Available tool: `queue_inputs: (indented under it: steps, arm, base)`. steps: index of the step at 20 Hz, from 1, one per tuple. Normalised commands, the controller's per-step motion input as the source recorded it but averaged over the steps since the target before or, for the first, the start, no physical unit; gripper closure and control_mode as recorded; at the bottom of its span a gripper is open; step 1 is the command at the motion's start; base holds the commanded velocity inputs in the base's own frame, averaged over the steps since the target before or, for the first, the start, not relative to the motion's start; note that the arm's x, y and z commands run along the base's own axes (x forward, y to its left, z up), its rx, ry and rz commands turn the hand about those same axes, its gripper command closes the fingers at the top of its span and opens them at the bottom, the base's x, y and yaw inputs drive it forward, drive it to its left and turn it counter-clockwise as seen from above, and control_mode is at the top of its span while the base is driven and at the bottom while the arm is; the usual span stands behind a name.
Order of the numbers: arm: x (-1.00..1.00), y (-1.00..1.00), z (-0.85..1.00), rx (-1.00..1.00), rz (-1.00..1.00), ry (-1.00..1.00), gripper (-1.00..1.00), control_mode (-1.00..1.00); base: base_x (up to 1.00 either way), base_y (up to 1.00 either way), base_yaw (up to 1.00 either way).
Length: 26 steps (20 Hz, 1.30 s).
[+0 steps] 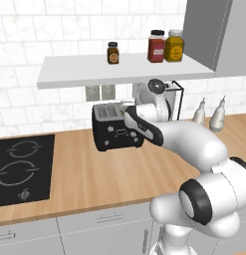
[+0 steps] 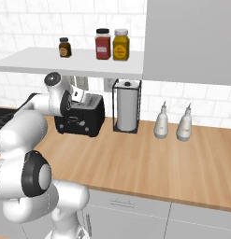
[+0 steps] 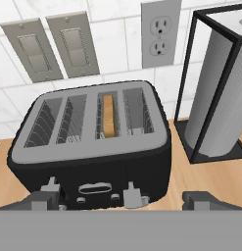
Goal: Start the toaster. Once the lever pops up, take the bread to the plate on the dining counter.
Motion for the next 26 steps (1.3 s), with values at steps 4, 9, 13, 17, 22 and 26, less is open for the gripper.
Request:
queue_inputs:
  steps: [4,9,13,17,22,26]
  arm:
    - [0.0,0.0,0.0,0.0,0.0,0.0,-1.0,-1.0]
    - [0.0,0.0,0.0,0.0,0.0,0.0,-1.0,-1.0]
    - [0.0,0.0,0.0,0.0,0.0,0.0,-1.0,-1.0]
    - [0.0,0.0,0.0,0.0,0.0,0.0,-1.0,-1.0]
    - [0.0,0.0,0.0,0.0,0.0,0.0,-1.0,-1.0]
    - [0.0,0.0,0.0,0.0,0.0,0.0,-1.0,-1.0]
  base:
    - [0.0,0.0,0.0]
    - [0.0,0.0,0.0]
    - [0.0,0.0,0.0]
    - [0.0,0.0,0.0]
    - [0.0,0.0,0.0]
    - [0.0,0.0,0.0]
